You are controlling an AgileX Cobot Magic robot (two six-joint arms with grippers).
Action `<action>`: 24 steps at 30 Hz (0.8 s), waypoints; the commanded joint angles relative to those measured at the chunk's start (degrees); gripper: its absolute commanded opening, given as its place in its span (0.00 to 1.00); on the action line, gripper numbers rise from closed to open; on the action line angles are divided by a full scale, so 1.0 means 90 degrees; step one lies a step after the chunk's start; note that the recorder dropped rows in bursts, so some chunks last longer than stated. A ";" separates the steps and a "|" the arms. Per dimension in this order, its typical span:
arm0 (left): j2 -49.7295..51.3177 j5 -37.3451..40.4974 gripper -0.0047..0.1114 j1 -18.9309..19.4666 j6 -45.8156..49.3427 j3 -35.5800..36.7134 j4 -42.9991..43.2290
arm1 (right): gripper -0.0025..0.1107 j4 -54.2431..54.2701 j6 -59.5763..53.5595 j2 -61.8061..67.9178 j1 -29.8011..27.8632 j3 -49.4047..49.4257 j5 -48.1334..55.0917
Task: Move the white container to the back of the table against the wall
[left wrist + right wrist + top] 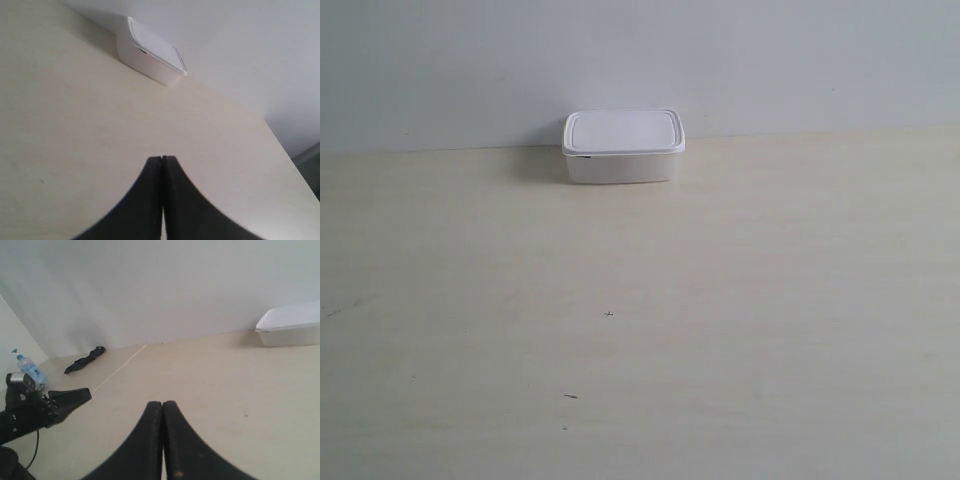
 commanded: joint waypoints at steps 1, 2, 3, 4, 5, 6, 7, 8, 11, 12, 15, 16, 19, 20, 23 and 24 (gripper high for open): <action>0.0044 -0.0677 0.04 -0.0026 0.0326 0.0021 0.0044 | 0.02 0.0437 0.0053 -0.0028 0.0026 0.0609 -0.0561; 0.0044 -0.0721 0.04 -0.0026 0.0507 0.0021 0.0044 | 0.02 0.0630 0.0039 -0.0028 0.0026 0.0785 -0.0743; 0.0044 -0.0725 0.04 -0.0026 0.0772 0.0021 0.0044 | 0.02 0.0753 0.0039 -0.0028 0.0026 0.1005 -0.0990; 0.0044 -0.0682 0.04 -0.0026 0.0838 0.0021 0.0044 | 0.02 0.0832 0.0039 -0.0028 0.0026 0.1187 -0.1185; 0.0044 -0.0580 0.04 -0.0026 0.0849 0.0021 0.0044 | 0.02 0.0884 0.0039 -0.0028 0.0026 0.1338 -0.1322; 0.0044 -0.0393 0.04 -0.0026 0.0732 0.0021 0.0044 | 0.02 0.0930 0.0039 -0.0028 0.0026 0.1483 -0.1429; 0.0044 0.0014 0.04 -0.0026 0.0427 0.0021 0.0017 | 0.02 0.0990 0.0050 -0.0028 0.0026 0.1725 -0.1636; 0.0044 0.0239 0.04 -0.0026 0.0405 0.0021 0.0017 | 0.02 0.0990 0.0050 -0.0028 0.0026 0.1743 -0.1727; 0.0044 0.0768 0.04 -0.0026 0.0444 0.0021 0.0041 | 0.02 0.0886 -0.0235 -0.0028 0.0026 0.1743 -0.2077; 0.0044 0.0799 0.04 -0.0026 0.0444 0.0021 0.0041 | 0.02 0.0730 -0.0432 -0.0028 0.0026 0.1743 -0.2277; 0.0044 0.0799 0.04 -0.0026 0.0444 0.0021 0.0041 | 0.02 0.0105 -0.0545 -0.0028 0.0026 0.1743 -0.2313; 0.0044 0.0799 0.04 -0.0026 0.0444 0.0021 0.0041 | 0.02 -0.0060 -0.0532 -0.0028 0.0026 0.1743 -0.2234; 0.0044 0.0799 0.04 -0.0026 0.0444 0.0021 0.0041 | 0.02 0.0899 0.0007 -0.0028 0.0026 0.1743 -0.1957; 0.0044 0.0799 0.04 -0.0026 0.0444 0.0021 0.0041 | 0.02 0.1025 0.0111 -0.0028 0.0026 0.1743 -0.1957; 0.0044 0.0799 0.04 -0.0026 0.0444 0.0021 0.0041 | 0.02 0.1300 0.0309 -0.0028 0.0026 0.1743 -0.1957; 0.0044 0.0799 0.04 -0.0026 0.0444 0.0021 0.0041 | 0.02 0.1300 0.0309 -0.0028 0.0026 0.1743 -0.1957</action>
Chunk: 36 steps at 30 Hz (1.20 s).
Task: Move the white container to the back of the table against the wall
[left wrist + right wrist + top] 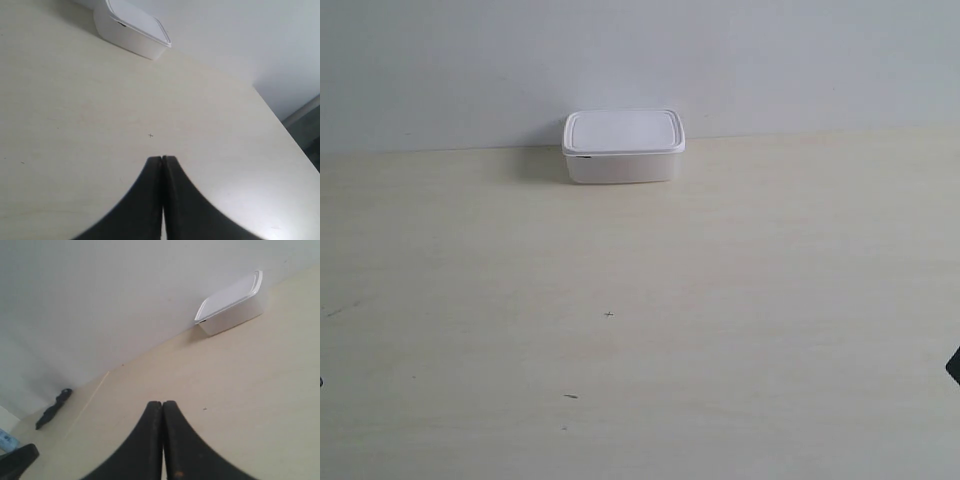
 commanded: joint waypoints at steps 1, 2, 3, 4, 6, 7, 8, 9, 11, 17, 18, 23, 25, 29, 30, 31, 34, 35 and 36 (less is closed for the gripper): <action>0.0044 0.0021 0.04 -0.0026 -0.0021 0.0021 0.0030 | 0.02 0.0233 0.0189 -0.0028 0.0026 0.0031 0.0035; 0.0044 0.0021 0.04 -0.0026 -0.0021 0.0021 0.0030 | 0.02 0.0233 0.0189 -0.0028 0.0026 0.0031 0.0035; 0.0044 0.0021 0.04 -0.0026 -0.0021 0.0021 0.0030 | 0.02 0.0233 0.0189 -0.0028 0.0026 0.0031 0.0035; 0.0044 0.0021 0.04 -0.0026 -0.0021 0.0021 0.0030 | 0.02 0.0233 0.0189 -0.0028 0.0026 0.0031 0.0035; 0.0044 0.0021 0.04 -0.0026 -0.0021 0.0021 0.0030 | 0.02 0.0233 0.0189 -0.0028 0.0026 0.0031 0.0035; 0.0044 0.0021 0.04 -0.0026 -0.0021 0.0021 0.0030 | 0.02 0.0233 0.0189 -0.0028 0.0026 0.0031 0.0035; 0.0004 0.0017 0.04 -0.0026 -0.0021 0.0021 0.0030 | 0.02 0.0233 0.0189 -0.0028 0.0026 0.0031 0.0035; -0.0072 0.0017 0.04 -0.0026 -0.0021 0.0021 0.0030 | 0.02 0.0233 0.0189 -0.0028 0.0026 0.0031 0.0035; -0.0298 0.0017 0.04 -0.0012 -0.0021 0.0021 0.0030 | 0.02 0.0233 0.0189 -0.0028 0.0026 0.0031 0.0035; -0.1344 0.0046 0.04 0.0638 -0.0021 0.0021 0.0030 | 0.02 0.0233 0.0189 -0.0135 0.0009 0.0031 0.0035; -0.1494 0.0046 0.04 0.0801 -0.0021 0.0021 0.0030 | 0.02 0.0233 0.0189 -0.0135 0.0009 0.0031 0.0035; -0.2024 0.0031 0.04 0.1567 -0.0021 0.0021 0.0030 | 0.02 0.0234 0.0189 -0.0135 -0.0194 0.0031 0.0071; -0.2098 0.0043 0.04 0.1926 -0.0021 0.0021 0.0030 | 0.02 0.0234 0.0189 -0.0135 -0.0452 0.0031 0.0071; -0.2098 0.0055 0.04 0.2697 -0.0021 0.0021 0.0030 | 0.02 0.0234 0.0189 -0.0135 -0.1002 0.0031 0.0058; -0.2098 0.0055 0.04 0.2910 -0.0021 0.0021 0.0030 | 0.02 0.0234 0.0189 -0.0135 -0.1138 0.0031 0.0059; -0.2098 0.0055 0.04 0.3132 -0.0021 0.0021 0.0030 | 0.02 0.0234 0.0189 -0.0135 -0.1241 0.0031 0.0059; -0.2098 0.0055 0.04 0.3788 -0.0021 0.0021 0.0030 | 0.02 0.0234 0.0189 -0.0135 -0.1546 0.0031 0.0059; -0.2098 0.0055 0.04 0.3951 -0.0021 0.0021 0.0030 | 0.02 0.0234 0.0189 -0.0135 -0.1622 0.0031 0.0059; -0.2098 0.0055 0.04 0.4136 -0.0021 0.0021 0.0030 | 0.02 0.0234 0.0189 -0.0135 -0.1661 0.0031 0.0046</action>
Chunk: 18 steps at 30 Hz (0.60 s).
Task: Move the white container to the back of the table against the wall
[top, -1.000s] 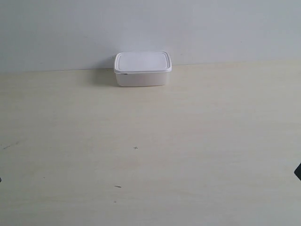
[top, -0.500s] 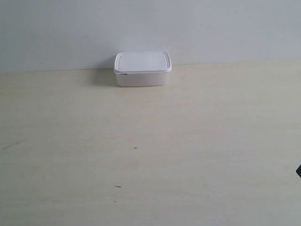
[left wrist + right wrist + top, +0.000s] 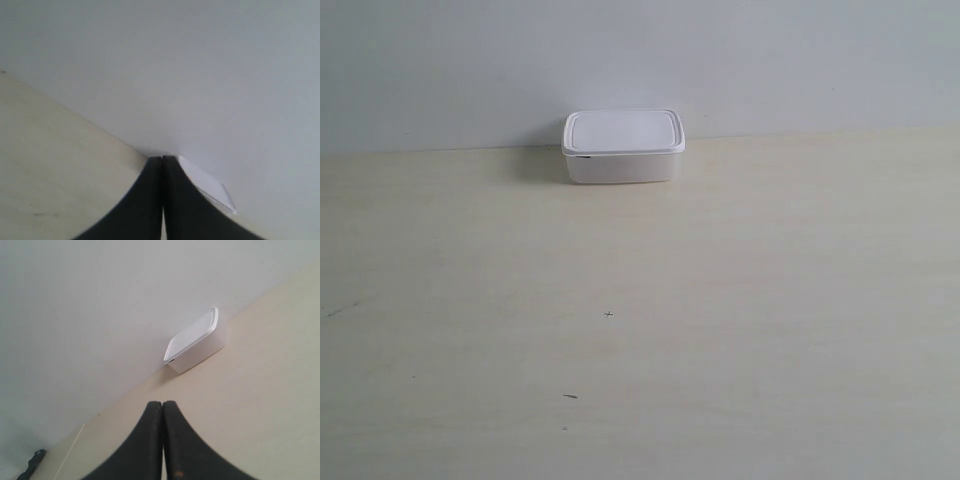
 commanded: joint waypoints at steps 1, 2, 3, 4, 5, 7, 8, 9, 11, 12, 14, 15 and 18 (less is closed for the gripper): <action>-0.0043 0.0030 0.04 0.0790 -0.0021 -0.0003 0.0016 | 0.02 -0.0012 0.0025 -0.0037 -0.0275 0.0031 -0.0004; -0.0043 0.0030 0.04 0.0872 -0.0021 -0.0003 0.0016 | 0.02 -0.0012 0.0025 -0.0037 -0.0275 0.0031 -0.0004; -0.0043 0.0030 0.04 0.0940 -0.0021 -0.0003 0.0016 | 0.02 -0.0012 0.0025 -0.0037 -0.0275 0.0031 -0.0004; -0.0043 0.0030 0.04 0.0987 -0.0021 -0.0003 0.0016 | 0.02 -0.0012 0.0025 -0.0037 -0.0275 0.0031 -0.0004; -0.0043 0.0030 0.04 0.0987 -0.0021 -0.0003 0.0016 | 0.02 -0.0012 0.0025 -0.0037 -0.0275 0.0031 -0.0004; -0.0043 0.0030 0.04 0.0987 -0.0021 -0.0003 0.0016 | 0.02 -0.0012 0.0025 -0.0037 -0.0275 0.0031 -0.0004; -0.0043 0.0030 0.04 0.0987 -0.0021 -0.0003 0.0016 | 0.02 -0.0012 0.0025 -0.0037 -0.0275 0.0031 -0.0004; -0.0043 0.0030 0.04 0.0987 -0.0021 -0.0003 0.0016 | 0.02 -0.0012 0.0025 -0.0037 -0.0275 0.0031 -0.0004; -0.0043 0.0030 0.04 0.0987 -0.0021 -0.0003 0.0016 | 0.02 -0.0012 0.0025 -0.0037 -0.0275 0.0031 -0.0004; -0.0043 0.0030 0.04 0.0987 -0.0021 -0.0003 0.0016 | 0.02 -0.0012 0.0025 -0.0037 -0.0275 0.0031 -0.0004; -0.0043 0.0030 0.04 0.0987 -0.0021 -0.0003 0.0016 | 0.02 -0.0012 0.0025 -0.0037 -0.0275 0.0031 -0.0004; -0.0043 0.0030 0.04 0.0987 -0.0021 -0.0003 0.0016 | 0.02 -0.0012 0.0025 -0.0037 -0.0275 0.0031 -0.0004; -0.0043 0.0030 0.04 0.0987 -0.0021 -0.0003 0.0016 | 0.02 -0.0012 0.0025 -0.0037 -0.0275 0.0031 -0.0004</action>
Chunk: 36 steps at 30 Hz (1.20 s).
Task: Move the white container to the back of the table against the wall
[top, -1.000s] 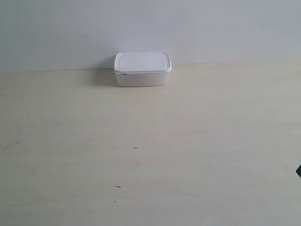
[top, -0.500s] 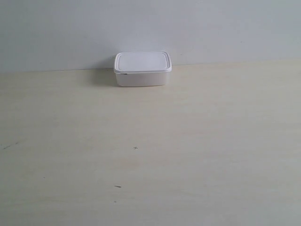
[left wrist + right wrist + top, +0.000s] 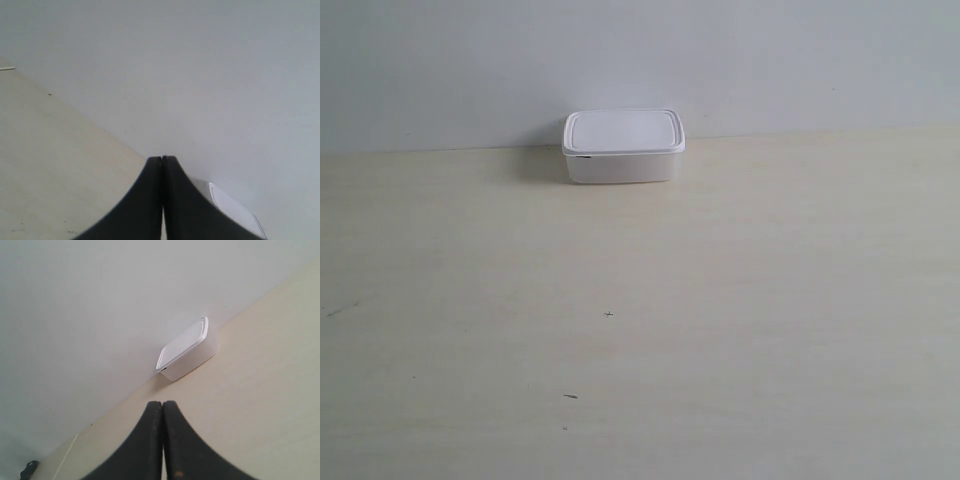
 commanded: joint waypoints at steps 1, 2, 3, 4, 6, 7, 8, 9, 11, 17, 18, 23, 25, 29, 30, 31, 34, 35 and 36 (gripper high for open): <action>-0.0043 0.0030 0.04 0.0012 -0.0021 -0.0003 0.0016 | 0.02 -0.0012 0.0001 -0.0037 -0.0042 0.0031 -0.0004; -0.0043 0.0030 0.04 0.0012 -0.0021 -0.0003 0.0016 | 0.02 -0.0012 0.0001 -0.0037 -0.0042 0.0031 -0.0004; -0.0043 0.0030 0.04 0.0012 -0.0021 -0.0003 0.0016 | 0.02 -0.0012 0.0001 -0.0037 -0.0042 0.0031 -0.0004; -0.0043 0.0030 0.04 0.0012 -0.0021 -0.0003 0.0016 | 0.02 -0.0012 0.0001 -0.0037 -0.0042 0.0031 -0.0004; -0.0043 0.0041 0.04 0.0011 -0.0021 -0.0003 0.0456 | 0.02 -0.0012 0.0001 -0.0037 -0.0042 0.0031 -0.0004; -0.0043 0.0056 0.04 0.0011 -0.0021 -0.0003 0.1012 | 0.02 -0.0012 0.0001 -0.0037 -0.0042 0.0031 -0.0004; -0.0043 0.0093 0.04 -0.0003 -0.0102 -0.0003 0.1447 | 0.02 -0.0012 0.0001 -0.0037 -0.0042 0.0031 -0.0004; -0.0043 0.0208 0.04 -0.0035 -0.0455 -0.0003 0.1970 | 0.02 -0.0012 0.0001 -0.0037 -0.0042 0.0031 -0.0004; -0.0043 0.0335 0.04 -0.0171 -0.1567 -0.0003 0.3375 | 0.02 -0.0012 0.0001 -0.0037 -0.0042 0.0031 -0.0004; -0.0043 0.0461 0.04 -0.0381 -0.5317 -0.0003 0.8029 | 0.02 -0.0012 0.0001 -0.0037 -0.0042 0.0031 -0.0004; -0.0043 0.0589 0.04 -0.0381 -0.5488 -0.0003 0.8323 | 0.02 -0.0012 0.0001 -0.0037 -0.0042 0.0031 -0.0004; -0.0043 0.1368 0.04 -0.0381 -0.5514 -0.0003 0.8535 | 0.02 -0.0012 0.0001 -0.0037 -0.0042 0.0031 -0.0004; -0.0043 0.1640 0.04 -0.0381 -0.5514 -0.0003 0.8523 | 0.02 -0.0012 0.0001 -0.0037 -0.0042 0.0031 -0.0004; -0.0043 0.1913 0.04 -0.0381 -0.5311 -0.0003 0.8523 | 0.02 -0.0012 0.0001 -0.0037 -0.0042 0.0031 -0.0004; -0.0043 0.1913 0.04 -0.0381 -0.5280 -0.0003 0.8523 | 0.02 -0.0012 0.0001 -0.0037 -0.0042 0.0031 -0.0004; -0.0043 0.1913 0.04 -0.0381 -0.5280 -0.0003 0.8523 | 0.02 -0.0012 0.0001 -0.0037 -0.0042 0.0031 -0.0004; -0.0043 0.1953 0.04 -0.0381 -0.5282 -0.0003 0.8523 | 0.02 -0.0012 0.0001 -0.0037 -0.0042 0.0031 -0.0004; -0.0043 0.1953 0.04 -0.0381 -0.5282 -0.0003 0.8523 | 0.02 -0.0012 0.0001 -0.0037 -0.0042 0.0031 -0.0004; -0.0043 0.1953 0.04 -0.0381 -0.5282 -0.0003 0.8523 | 0.02 -0.0012 0.0001 -0.0037 -0.0042 0.0031 -0.0004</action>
